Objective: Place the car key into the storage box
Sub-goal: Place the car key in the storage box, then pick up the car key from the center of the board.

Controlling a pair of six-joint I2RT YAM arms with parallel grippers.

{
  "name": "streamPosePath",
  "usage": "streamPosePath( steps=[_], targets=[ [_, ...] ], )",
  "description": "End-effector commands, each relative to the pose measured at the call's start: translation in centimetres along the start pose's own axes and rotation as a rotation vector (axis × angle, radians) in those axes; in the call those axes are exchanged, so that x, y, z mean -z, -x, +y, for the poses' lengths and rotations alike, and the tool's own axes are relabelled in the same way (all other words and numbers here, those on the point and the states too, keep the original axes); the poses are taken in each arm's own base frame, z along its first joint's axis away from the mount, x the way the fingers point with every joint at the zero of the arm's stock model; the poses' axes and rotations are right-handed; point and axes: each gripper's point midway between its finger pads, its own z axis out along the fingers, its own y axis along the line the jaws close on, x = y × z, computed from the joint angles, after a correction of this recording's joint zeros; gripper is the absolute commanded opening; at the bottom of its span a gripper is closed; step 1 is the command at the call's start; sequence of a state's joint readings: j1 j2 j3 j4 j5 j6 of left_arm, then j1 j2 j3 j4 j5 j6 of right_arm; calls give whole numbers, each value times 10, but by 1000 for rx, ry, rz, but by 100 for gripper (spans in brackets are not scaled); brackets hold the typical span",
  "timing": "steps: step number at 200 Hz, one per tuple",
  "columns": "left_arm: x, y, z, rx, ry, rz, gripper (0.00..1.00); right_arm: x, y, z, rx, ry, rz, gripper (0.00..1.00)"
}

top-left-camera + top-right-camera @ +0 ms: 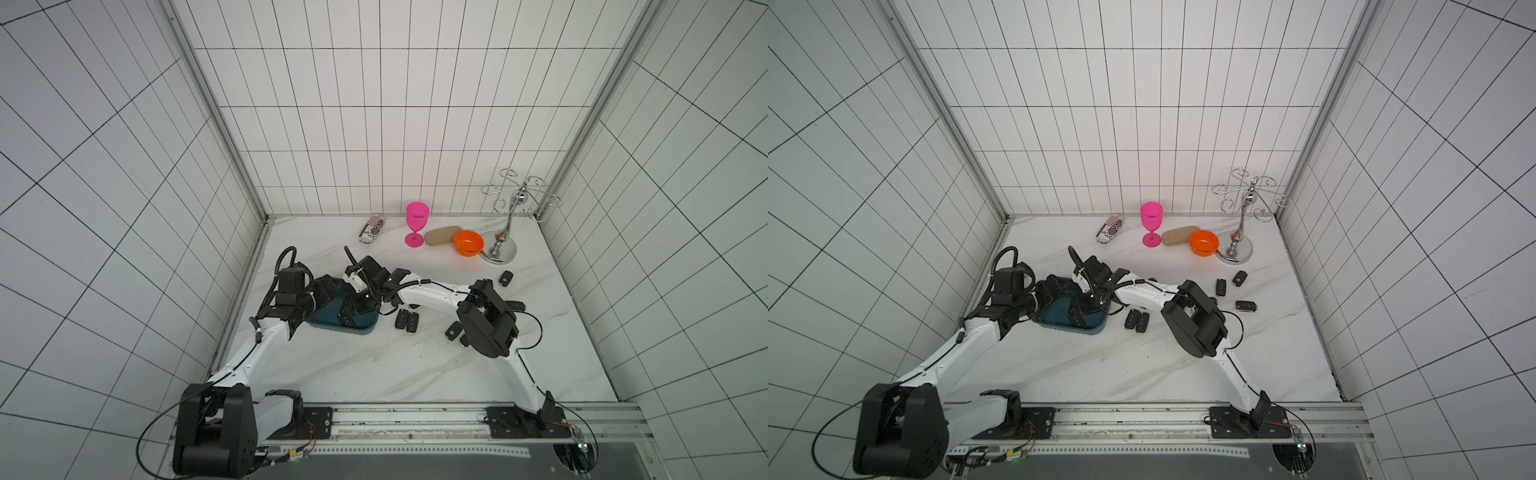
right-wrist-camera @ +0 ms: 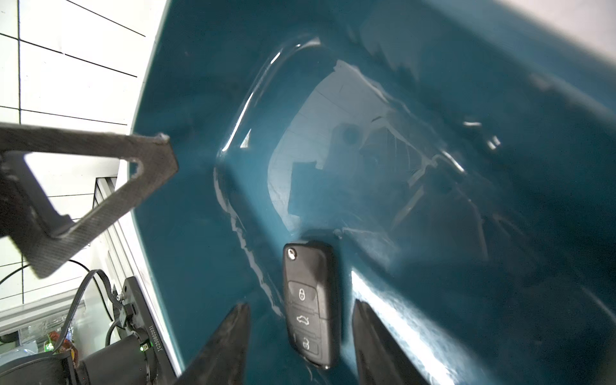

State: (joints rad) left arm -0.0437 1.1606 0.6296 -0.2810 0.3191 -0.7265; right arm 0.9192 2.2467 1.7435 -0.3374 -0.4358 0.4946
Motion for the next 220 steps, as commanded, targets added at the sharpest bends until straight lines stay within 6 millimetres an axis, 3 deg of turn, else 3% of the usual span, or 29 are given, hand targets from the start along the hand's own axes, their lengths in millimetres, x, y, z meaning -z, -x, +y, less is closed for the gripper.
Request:
streamPosePath(
  steps=[1,57,77,89,101,115,135,160,188,205,210,220],
  targets=[
    [5,5,-13,-5,-67,-27,99,31,18,24,87,4,-68,53],
    [29,16,-37,-50,-162,-104,99,87,14,35,221,-38,-143,53],
    [28,15,-38,-49,-166,-96,99,112,11,24,221,-93,-214,53],
    [26,12,-39,-53,-176,-74,98,134,12,-7,144,-226,-276,54],
    [24,9,-40,-53,-187,-55,98,161,6,-55,25,-389,-324,54],
    [24,7,-43,-82,-187,-50,98,205,-19,-126,-152,-679,-330,54],
    [28,3,-56,-178,-165,-62,98,259,-58,-189,-334,-958,-340,54],
    [29,-7,-83,-292,-159,-54,98,297,-97,-229,-544,-1035,-406,54],
    [22,-31,-119,-449,-142,-7,98,343,-138,-259,-801,-1094,-578,56],
    [16,-46,-136,-521,-145,15,98,372,-162,-272,-942,-1163,-679,64],
    [13,-49,-138,-528,-144,23,98,378,-171,-276,-998,-1180,-695,80],
    [8,-55,-142,-534,-146,44,98,386,-189,-284,-1113,-1204,-702,81]
  ],
)
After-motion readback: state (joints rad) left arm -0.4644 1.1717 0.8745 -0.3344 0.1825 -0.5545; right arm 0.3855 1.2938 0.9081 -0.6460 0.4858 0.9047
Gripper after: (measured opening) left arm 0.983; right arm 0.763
